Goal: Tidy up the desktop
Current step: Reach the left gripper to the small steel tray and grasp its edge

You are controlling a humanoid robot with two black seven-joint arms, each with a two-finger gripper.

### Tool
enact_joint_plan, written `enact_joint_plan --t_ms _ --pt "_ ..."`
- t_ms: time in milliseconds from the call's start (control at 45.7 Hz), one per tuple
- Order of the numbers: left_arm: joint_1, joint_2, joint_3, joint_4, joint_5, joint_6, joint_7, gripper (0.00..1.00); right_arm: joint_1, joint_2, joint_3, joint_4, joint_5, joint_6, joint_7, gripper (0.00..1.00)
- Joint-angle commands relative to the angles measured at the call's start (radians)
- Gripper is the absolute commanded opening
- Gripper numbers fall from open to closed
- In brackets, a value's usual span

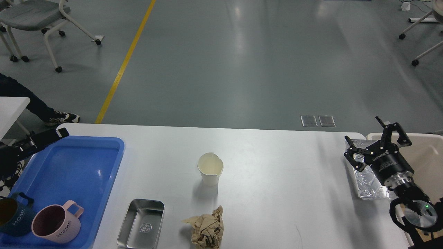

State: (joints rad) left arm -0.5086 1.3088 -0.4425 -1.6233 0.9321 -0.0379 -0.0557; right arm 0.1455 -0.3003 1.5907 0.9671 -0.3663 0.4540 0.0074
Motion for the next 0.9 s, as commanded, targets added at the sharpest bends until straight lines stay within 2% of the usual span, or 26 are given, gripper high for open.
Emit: enact_joint_plan --t_ms 0,219,394,591,875 --pt "-0.013 -0.078 -0.001 0.022 0.011 -0.034 0.033 0.79 -0.001 0.003 0.000 0.001 -0.003 0.000 0.000 1.00" --pt "-0.022 -0.189 0.033 0.079 0.017 -0.057 0.059 0.79 -0.001 0.000 0.000 0.001 -0.014 0.000 0.000 1.00" --pt "-0.025 -0.256 0.119 0.105 0.030 -0.057 0.062 0.79 -0.004 0.000 0.000 0.001 -0.014 0.000 0.000 1.00" --pt "-0.014 -0.333 0.156 0.134 0.114 -0.053 0.060 0.79 -0.004 0.001 0.000 0.001 -0.016 0.000 0.000 1.00" --pt "-0.022 -0.368 0.237 0.167 0.129 -0.053 0.060 0.79 -0.006 -0.002 0.000 -0.002 -0.014 0.000 0.000 1.00"
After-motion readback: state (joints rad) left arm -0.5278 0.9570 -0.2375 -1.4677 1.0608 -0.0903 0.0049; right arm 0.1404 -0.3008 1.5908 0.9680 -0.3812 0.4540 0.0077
